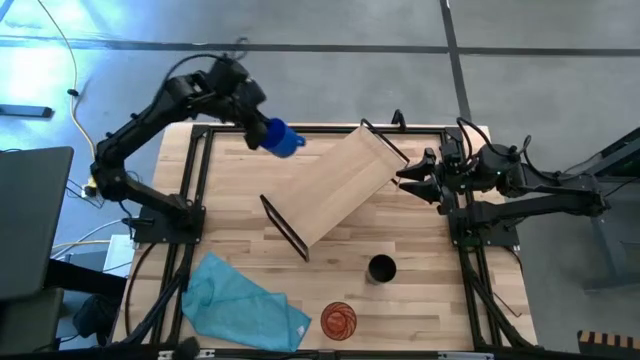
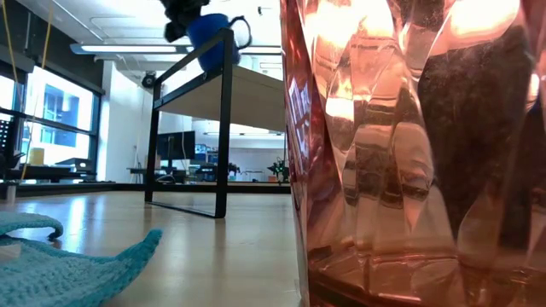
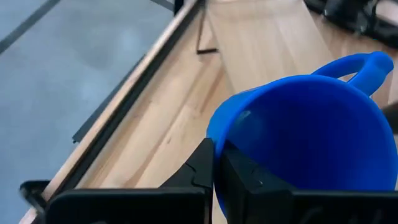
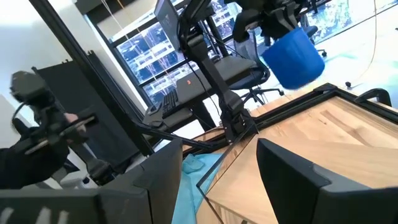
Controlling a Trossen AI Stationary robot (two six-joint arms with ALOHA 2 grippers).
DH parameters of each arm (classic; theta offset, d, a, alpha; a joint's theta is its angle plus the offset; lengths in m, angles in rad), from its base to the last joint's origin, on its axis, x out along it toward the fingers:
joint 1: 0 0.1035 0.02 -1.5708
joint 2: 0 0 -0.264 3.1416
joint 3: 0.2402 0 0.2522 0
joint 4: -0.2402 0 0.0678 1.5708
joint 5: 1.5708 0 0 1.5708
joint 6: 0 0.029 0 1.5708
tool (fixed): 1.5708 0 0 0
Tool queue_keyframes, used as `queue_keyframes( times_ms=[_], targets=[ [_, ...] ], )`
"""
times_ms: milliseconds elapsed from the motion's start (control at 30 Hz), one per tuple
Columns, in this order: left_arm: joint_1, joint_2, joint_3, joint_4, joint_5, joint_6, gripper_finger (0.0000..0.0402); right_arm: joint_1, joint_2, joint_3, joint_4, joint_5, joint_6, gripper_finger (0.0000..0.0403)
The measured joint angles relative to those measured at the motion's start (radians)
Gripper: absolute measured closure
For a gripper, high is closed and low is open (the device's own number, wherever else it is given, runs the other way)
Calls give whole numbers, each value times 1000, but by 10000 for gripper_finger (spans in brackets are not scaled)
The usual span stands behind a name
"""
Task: Stack small to large cups/mugs on shelf
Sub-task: Put the blue mug on the shelf
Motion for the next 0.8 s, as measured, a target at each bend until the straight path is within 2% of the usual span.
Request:
queue_keyframes(
  times_ms=[167,400,800],
  targets=[
    [-107,82,50,-10,-13,7,401,0,0,0,-12,-1,7,203],
    [-248,173,98,-60,-13,144,401,0,0,0,-81,-1,27,203],
    [-371,251,159,-58,-6,210,401,0,0,0,-112,-1,34,203]
  ],
)
